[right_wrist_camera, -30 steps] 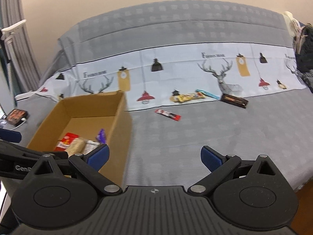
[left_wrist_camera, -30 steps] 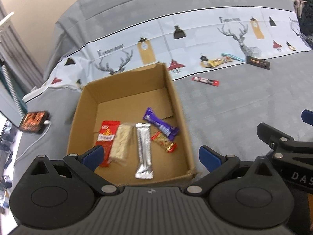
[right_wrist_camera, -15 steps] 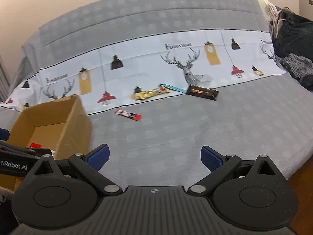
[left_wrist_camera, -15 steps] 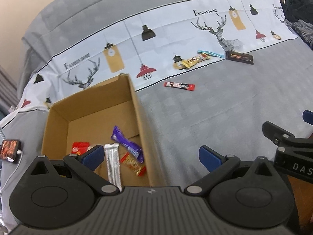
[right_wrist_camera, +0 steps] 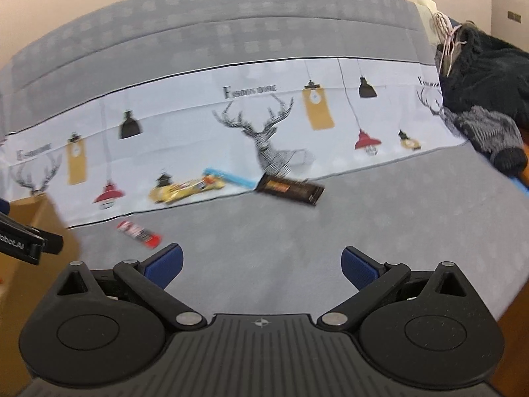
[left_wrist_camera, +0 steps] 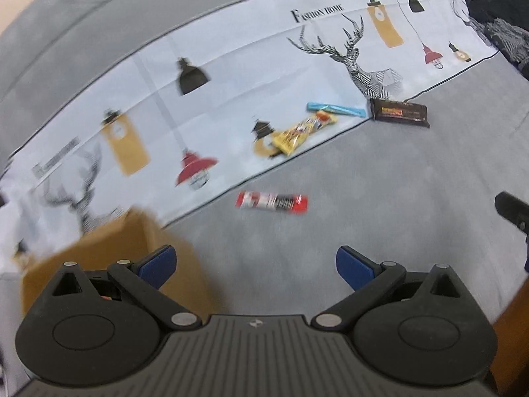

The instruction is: Organize snacks

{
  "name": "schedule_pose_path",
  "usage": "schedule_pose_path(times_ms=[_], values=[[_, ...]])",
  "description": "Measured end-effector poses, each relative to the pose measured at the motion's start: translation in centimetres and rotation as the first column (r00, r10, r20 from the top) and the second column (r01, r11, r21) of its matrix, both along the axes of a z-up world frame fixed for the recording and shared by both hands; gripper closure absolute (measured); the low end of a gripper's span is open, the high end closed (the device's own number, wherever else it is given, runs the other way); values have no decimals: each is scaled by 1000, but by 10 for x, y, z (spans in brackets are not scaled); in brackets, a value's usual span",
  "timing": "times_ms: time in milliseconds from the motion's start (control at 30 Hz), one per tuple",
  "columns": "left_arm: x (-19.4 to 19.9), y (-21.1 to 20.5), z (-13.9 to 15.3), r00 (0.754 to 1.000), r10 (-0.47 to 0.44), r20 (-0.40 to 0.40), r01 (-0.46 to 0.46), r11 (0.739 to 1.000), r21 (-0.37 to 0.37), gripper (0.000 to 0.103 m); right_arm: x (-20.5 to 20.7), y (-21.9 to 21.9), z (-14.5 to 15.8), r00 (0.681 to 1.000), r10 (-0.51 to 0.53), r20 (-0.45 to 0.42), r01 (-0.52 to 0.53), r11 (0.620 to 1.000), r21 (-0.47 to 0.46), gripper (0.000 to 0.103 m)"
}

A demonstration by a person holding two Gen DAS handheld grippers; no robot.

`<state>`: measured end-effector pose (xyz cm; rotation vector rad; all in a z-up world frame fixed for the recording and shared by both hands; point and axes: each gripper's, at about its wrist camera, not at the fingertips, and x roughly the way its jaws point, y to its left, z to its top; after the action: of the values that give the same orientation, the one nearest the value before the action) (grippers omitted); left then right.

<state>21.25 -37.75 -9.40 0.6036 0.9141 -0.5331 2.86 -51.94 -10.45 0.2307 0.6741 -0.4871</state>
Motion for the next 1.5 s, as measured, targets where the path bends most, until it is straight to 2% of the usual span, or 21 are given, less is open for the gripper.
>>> schedule_pose_path(times_ms=[100,200,267,333,400,467,567,667,733,867,933,1000,1067,1200,1367,1500], values=[[42,-31,-23,998,-45,-38,44,999,-26,0,37,-33,-19,999,41,-12,-42,999,-23,1],[83,-67,-51,996,-64,-55,63,998,-27,0,85,-73,-48,991,114,-66,-117,992,-42,1],[108,-88,-70,995,-57,-80,54,998,-31,0,114,-101,-68,984,143,-102,-149,988,-50,1],[132,-107,-87,990,-41,-138,35,998,-48,0,140,-124,-89,975,170,-142,-178,983,-48,1],[151,-126,-104,981,-33,-191,24,998,-49,0,165,-145,-109,965,184,-189,-190,982,-15,1],[163,-143,-119,984,-22,-178,16,999,-33,0,184,-161,-124,958,179,-223,-180,984,16,1],[176,-163,-137,987,-45,-153,45,999,-7,0,203,-170,-134,945,222,-238,-220,975,35,1],[188,-178,-156,986,-59,-154,66,997,39,0,224,-178,-149,916,273,-295,-275,961,37,1],[196,-178,-157,983,-47,-176,47,999,-6,0,228,-184,-152,917,309,-252,-304,951,60,1],[204,-174,-158,979,1,-205,-8,999,-36,0,227,-186,-152,915,322,-242,-317,946,63,1],[199,-169,-153,979,-14,-205,0,998,-65,21,223,-184,-149,912,344,-224,-337,939,69,12],[191,-163,-142,974,-38,-222,20,996,-86,90,215,-175,-142,910,355,-214,-354,934,44,49],[187,-154,-134,961,-10,-275,-22,993,-113,91,209,-167,-139,914,335,-228,-340,940,19,62],[163,-132,-113,966,1,-257,-40,988,-148,91,188,-136,-135,910,324,-260,-343,939,-30,62],[130,-99,-74,975,34,-222,-78,979,-191,91,151,-121,-111,964,205,-170,-202,979,32,62],[86,-75,-38,986,60,-154,-89,977,-193,91,114,-91,-79,987,143,-79,-137,988,69,62]])
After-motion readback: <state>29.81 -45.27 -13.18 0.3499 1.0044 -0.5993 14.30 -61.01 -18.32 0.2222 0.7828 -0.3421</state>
